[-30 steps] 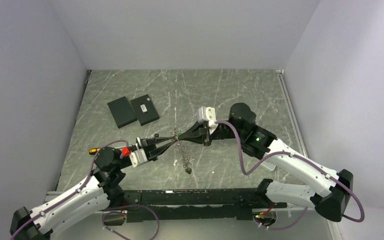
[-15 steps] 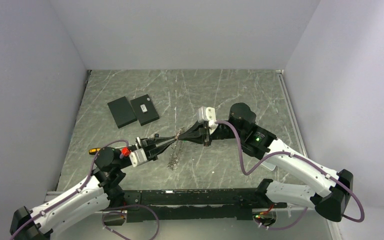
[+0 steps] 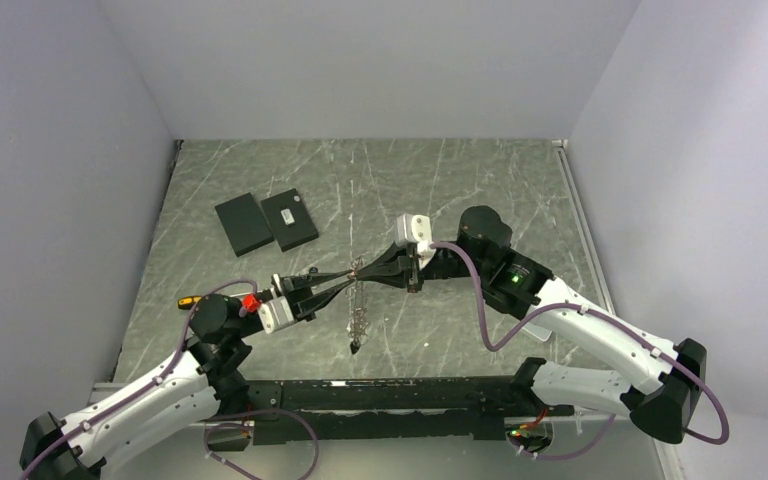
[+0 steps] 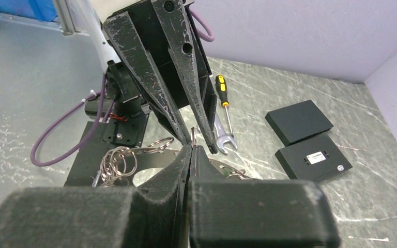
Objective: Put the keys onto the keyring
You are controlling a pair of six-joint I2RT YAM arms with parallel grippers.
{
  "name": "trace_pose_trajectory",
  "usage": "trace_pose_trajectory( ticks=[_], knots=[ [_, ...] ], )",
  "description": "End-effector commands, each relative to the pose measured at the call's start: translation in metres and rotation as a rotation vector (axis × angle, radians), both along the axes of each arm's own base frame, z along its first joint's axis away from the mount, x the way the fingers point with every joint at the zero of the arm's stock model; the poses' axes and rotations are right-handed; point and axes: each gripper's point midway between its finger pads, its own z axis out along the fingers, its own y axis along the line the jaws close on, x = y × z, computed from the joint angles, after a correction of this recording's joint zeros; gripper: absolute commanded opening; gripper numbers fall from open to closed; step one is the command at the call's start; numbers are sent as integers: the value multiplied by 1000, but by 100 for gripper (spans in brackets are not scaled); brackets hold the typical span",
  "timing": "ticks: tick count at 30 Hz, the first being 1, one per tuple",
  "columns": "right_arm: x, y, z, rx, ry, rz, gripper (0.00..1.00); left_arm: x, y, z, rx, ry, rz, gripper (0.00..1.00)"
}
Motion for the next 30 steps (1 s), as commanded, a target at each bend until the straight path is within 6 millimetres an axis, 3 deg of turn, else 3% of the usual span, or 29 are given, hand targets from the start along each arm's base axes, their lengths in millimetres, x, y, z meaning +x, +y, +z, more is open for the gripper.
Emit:
trace_pose_trajectory(
  ticks=[1,5,14,22,26,30],
  knots=[
    [3,-1,34,91,-103,-19,0,-11,3,18,-54,-33,-40,24],
    [5,-1,35,93,-109,-29,0,-14,2,19,-61,-32,-56,25],
    [1,-2,37,103,-111,-14,0,-10,-3,16,-51,-14,-60,15],
    [-5,-5,41,110,-117,6,0,1,0,14,-68,13,-7,20],
    [-7,-5,39,106,-110,18,0,2,0,13,-64,19,-1,11],
    [-9,-3,36,95,-100,33,0,3,1,16,-80,18,3,10]
  ],
)
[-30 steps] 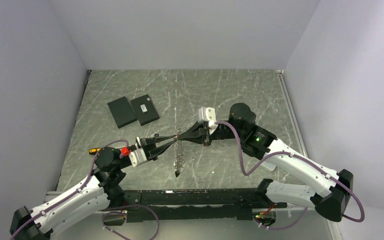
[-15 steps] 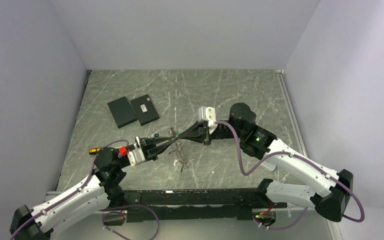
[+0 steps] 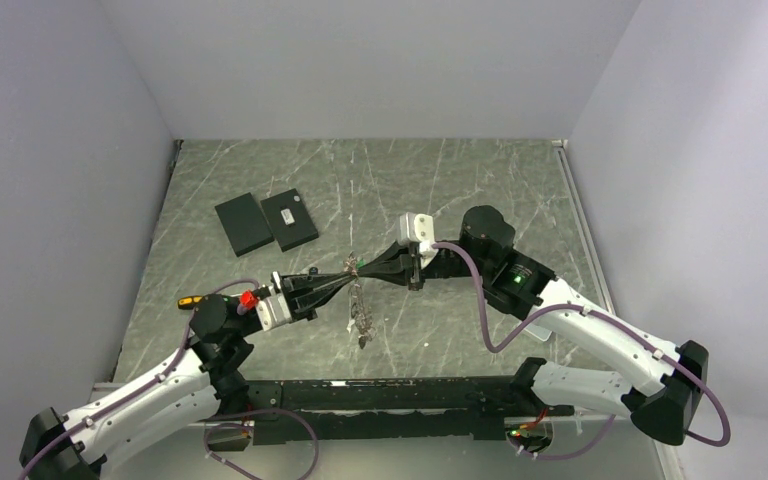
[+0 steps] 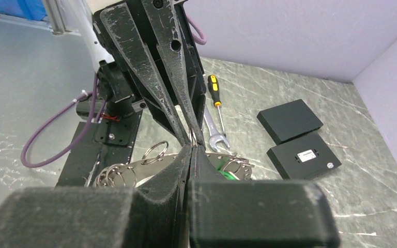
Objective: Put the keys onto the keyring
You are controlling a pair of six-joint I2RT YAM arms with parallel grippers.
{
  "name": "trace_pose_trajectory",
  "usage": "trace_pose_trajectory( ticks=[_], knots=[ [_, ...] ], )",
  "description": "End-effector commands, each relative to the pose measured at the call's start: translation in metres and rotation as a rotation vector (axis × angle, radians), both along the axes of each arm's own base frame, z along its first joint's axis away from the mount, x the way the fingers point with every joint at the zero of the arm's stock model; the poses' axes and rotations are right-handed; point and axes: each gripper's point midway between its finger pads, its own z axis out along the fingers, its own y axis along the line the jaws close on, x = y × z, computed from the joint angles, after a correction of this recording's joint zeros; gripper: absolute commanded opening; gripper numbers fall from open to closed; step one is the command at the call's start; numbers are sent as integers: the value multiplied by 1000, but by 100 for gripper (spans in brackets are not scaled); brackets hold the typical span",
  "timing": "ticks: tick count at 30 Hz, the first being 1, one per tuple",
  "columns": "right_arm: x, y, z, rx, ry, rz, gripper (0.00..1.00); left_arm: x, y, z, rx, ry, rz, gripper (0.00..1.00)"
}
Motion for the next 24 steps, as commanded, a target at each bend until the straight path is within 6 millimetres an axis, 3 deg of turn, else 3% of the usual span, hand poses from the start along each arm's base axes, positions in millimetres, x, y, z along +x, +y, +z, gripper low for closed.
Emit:
trace_pose_trajectory(
  ticks=[1,6,21,24],
  knots=[
    [-12,-1,32,84,-79,59,0,2,2,9,-43,-3,15,11],
    [-10,-1,30,71,-82,50,0,0,1,8,-24,-8,1,16],
    [-11,6,21,23,-95,61,0,1,-4,-2,38,10,-8,13],
    [-12,7,16,-4,-87,63,0,1,-6,-6,60,11,-14,6]
  ],
)
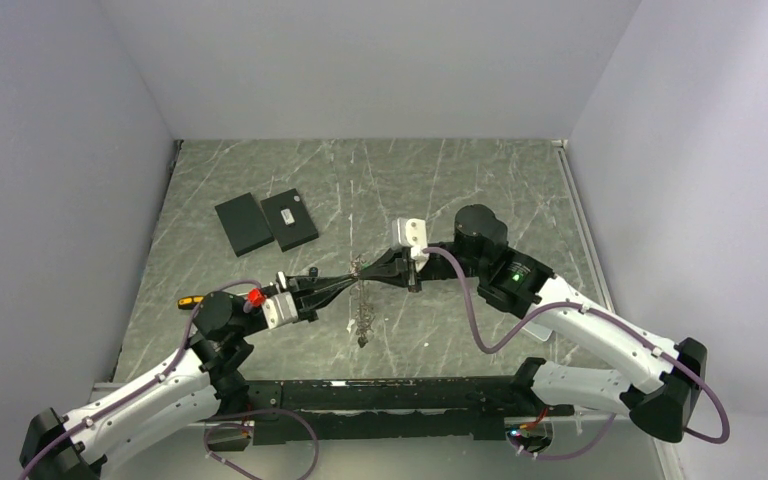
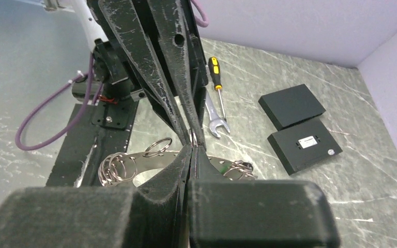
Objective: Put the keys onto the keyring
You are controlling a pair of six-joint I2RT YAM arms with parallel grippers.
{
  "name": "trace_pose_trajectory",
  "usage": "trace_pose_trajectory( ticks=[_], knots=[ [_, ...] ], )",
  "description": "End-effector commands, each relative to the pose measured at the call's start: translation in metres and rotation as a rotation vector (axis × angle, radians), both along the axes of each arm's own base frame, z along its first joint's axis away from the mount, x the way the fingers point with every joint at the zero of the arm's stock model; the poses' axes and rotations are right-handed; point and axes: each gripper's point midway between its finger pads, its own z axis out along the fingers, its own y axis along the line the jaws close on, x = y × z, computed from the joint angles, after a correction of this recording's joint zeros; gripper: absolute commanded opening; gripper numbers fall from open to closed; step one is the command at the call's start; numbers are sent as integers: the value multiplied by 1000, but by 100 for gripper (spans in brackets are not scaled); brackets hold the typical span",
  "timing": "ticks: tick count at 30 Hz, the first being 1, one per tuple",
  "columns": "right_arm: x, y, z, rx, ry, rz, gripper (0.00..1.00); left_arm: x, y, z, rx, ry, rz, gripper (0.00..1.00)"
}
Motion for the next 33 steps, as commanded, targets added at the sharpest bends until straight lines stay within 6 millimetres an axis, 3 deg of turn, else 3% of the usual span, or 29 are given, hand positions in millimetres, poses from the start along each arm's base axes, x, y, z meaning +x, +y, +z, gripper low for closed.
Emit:
trace_pose_trajectory(
  ticks=[1,6,8,11,15,19,22,24,27,32,33],
  knots=[
    [-13,7,30,56,-72,67,0,0,-4,7,15,-22,-12,0],
    [-10,8,27,45,-66,51,0,2,-3,7,-12,-2,-2,0],
    [-4,8,28,42,-64,14,23,2,-3,6,-8,1,-3,0],
    [1,5,26,38,-79,-26,50,0,3,8,-27,-1,9,0],
    [4,0,27,31,-94,-55,59,0,11,4,-26,6,44,0],
    [12,-12,45,79,-118,-139,66,-6,18,-1,-8,17,47,0],
    [48,-22,66,139,-47,-316,77,-18,24,2,-2,27,20,0],
    [75,-19,65,89,22,-416,78,-28,27,5,36,25,-10,0],
    [114,-4,46,-12,139,-552,78,-41,35,-7,186,53,-29,0],
    [155,30,-3,-144,367,-672,76,-62,57,-11,300,44,-34,0],
    [165,39,-24,-194,424,-704,74,-67,61,-10,308,41,-40,0]
  ],
)
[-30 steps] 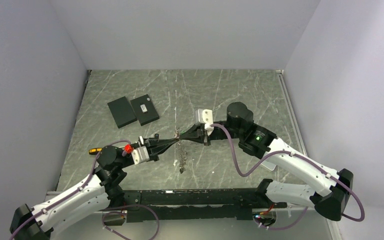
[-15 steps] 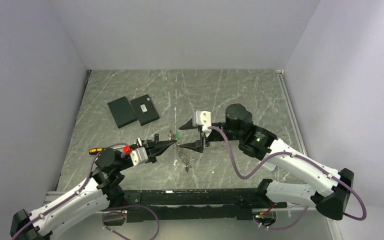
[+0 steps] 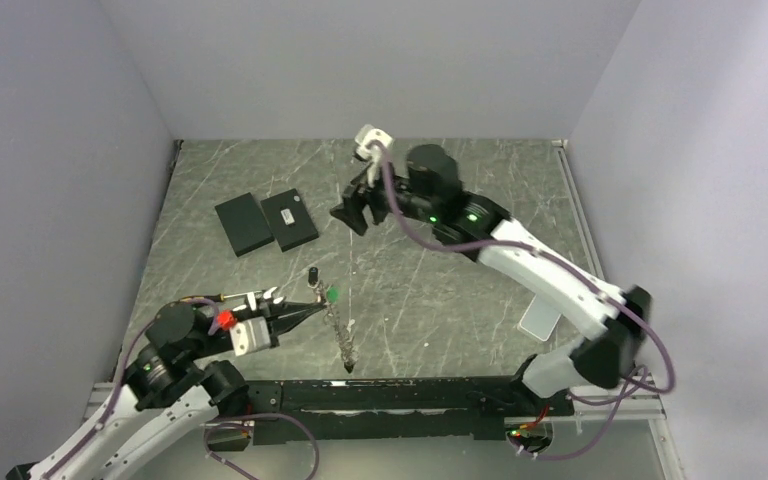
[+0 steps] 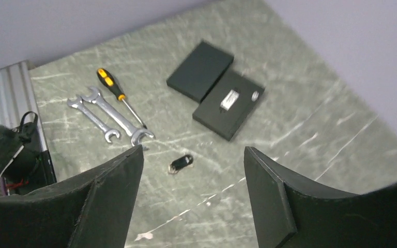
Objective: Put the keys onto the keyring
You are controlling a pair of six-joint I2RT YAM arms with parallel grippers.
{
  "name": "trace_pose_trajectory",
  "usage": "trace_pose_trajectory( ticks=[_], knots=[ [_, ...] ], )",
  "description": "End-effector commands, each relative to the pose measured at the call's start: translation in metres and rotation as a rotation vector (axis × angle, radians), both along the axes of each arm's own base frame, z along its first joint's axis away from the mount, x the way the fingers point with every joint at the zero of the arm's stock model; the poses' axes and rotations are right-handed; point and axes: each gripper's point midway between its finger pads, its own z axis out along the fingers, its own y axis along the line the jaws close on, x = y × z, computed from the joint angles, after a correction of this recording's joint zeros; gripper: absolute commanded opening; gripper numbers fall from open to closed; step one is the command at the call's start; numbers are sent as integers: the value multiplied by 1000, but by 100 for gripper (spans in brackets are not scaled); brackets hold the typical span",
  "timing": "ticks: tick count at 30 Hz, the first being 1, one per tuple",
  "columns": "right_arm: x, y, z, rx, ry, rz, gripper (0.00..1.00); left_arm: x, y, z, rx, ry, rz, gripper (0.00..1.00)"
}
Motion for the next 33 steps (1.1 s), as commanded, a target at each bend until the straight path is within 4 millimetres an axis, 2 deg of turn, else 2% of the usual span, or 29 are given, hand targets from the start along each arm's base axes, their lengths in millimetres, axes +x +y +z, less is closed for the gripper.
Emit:
trace_pose_trajectory(
  ticks=[1,2,3,7,11,15,19,23,33],
  knots=[
    [36,17,-67,-109,306,-197,69,-29,21,-6,108,-17,-49,0],
    [43,26,-92,-152,367,-213,66,-33,24,-7,115,-17,-59,0],
    [46,34,-108,-176,418,-218,63,-38,27,-9,125,-14,-69,0],
    [51,60,-158,-212,584,-230,48,-54,31,-17,148,3,-128,0],
    [45,78,-197,-234,699,-266,48,-59,36,-24,150,11,-129,0],
    [25,93,-231,-205,813,-300,49,-63,40,-32,132,5,-131,0],
    [16,101,-250,-185,859,-314,46,-68,36,-44,150,24,-170,0],
    [11,108,-267,-204,885,-315,42,-70,35,-46,146,22,-186,0],
    [1,105,-308,-297,895,-364,41,-72,35,-51,164,7,-200,0]
  ],
)
